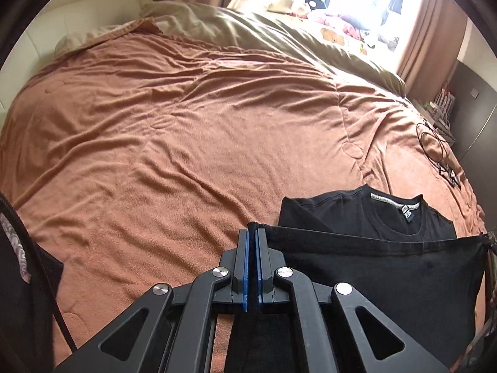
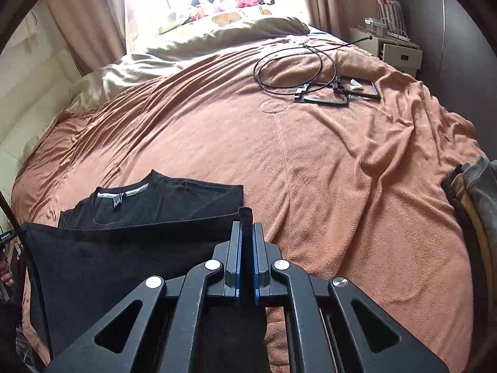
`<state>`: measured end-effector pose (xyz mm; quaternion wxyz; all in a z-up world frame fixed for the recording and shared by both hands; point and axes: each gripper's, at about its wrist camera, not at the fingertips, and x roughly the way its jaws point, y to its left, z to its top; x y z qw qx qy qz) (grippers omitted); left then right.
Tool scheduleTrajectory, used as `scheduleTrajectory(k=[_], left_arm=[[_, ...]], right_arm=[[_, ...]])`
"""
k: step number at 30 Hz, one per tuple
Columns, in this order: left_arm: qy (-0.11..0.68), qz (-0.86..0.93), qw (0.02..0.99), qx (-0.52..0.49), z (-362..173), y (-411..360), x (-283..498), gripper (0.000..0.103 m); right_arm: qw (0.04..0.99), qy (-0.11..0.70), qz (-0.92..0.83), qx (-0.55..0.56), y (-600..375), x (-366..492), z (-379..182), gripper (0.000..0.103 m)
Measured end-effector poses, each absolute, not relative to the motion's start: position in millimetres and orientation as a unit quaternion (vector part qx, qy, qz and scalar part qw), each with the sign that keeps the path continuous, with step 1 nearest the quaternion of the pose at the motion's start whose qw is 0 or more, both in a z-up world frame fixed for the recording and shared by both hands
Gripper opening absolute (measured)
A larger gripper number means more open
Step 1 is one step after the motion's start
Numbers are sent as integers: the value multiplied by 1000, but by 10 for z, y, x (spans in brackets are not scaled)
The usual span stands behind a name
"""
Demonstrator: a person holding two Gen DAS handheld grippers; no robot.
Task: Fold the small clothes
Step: 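Grasp the folded edge with both grippers and lift it toward the collar, then fold the held edge over onto the collar with both grippers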
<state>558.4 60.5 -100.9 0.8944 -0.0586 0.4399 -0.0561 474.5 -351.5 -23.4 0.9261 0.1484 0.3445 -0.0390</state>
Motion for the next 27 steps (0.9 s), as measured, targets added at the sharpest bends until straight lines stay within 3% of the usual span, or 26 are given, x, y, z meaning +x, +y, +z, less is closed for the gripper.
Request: scheduleTrajectory(k=[14,27], left_arm=[[391,-45,918,-53,-509,411,6032,3],[437,-32,898,-39,-1115,310,6638,3]], right_arm=[[934,318,-70,148,-3564,5097,131,2],[915,372,-87,131,-3519,6019,-278,2]])
